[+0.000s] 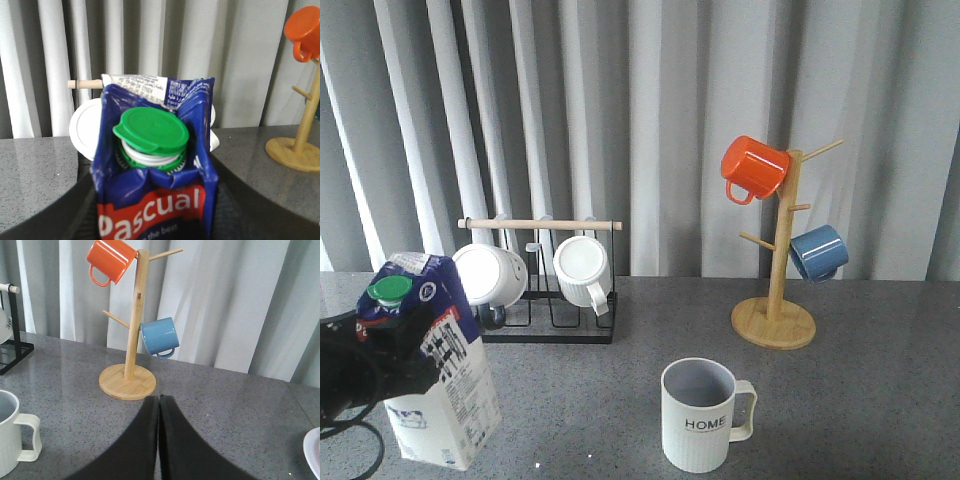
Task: Place milk next to cup
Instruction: 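Lift the milk carton with the left gripper toward the mug, then lower the milk carton with the left gripper beside the HOME mug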
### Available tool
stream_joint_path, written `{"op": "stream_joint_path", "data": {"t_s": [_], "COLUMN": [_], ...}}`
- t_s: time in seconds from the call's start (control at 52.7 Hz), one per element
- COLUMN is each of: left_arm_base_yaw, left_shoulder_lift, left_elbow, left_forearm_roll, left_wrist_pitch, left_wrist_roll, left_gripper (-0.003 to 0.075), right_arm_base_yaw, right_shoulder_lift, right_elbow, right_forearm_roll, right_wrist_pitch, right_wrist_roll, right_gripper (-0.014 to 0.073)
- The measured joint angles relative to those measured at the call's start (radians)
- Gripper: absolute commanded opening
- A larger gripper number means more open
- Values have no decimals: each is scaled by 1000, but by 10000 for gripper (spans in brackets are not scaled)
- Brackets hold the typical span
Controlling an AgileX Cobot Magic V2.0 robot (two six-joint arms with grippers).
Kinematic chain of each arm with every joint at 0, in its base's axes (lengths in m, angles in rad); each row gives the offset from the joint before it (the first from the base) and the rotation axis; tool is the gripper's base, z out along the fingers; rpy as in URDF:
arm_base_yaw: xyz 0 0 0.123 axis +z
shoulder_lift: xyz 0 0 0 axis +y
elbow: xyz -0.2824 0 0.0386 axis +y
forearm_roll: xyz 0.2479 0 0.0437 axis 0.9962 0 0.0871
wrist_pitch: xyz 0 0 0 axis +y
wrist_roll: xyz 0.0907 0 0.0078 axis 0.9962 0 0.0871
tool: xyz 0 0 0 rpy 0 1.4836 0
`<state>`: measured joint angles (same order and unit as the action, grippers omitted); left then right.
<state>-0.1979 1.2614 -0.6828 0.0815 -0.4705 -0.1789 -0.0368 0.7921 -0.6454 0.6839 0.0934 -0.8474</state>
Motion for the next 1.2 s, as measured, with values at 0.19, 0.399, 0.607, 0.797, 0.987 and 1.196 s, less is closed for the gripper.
{"op": "stream_joint_path", "data": {"t_s": [0.19,0.399,0.607,0.797,0.987,1.196], "left_arm_base_yaw": [-78,-178,-296,-409,-494,-551], "left_shoulder_lift": [0,29,154,271,341,392], "left_elbow": [-78,-98,-98,-170,-246,-256], "left_forearm_roll": [-82,-197,-401,-603,-818,-977], "left_wrist_pitch": [35,16,-39,-97,-167,-322], "left_wrist_roll": [26,127,276,500,712,842], "left_gripper": [83,83,83,83,83,83], "right_arm_base_yaw": [0,0,0,0,0,0], "right_shoulder_lift": [0,0,0,0,0,0], "right_elbow": [0,0,0,0,0,0], "right_forearm_roll": [0,0,0,0,0,0], "right_wrist_pitch": [0,0,1,1,1,1], "right_wrist_roll": [0,0,0,0,0,0], "right_gripper": [-3,-3,-3,-3,-3,-3]}}
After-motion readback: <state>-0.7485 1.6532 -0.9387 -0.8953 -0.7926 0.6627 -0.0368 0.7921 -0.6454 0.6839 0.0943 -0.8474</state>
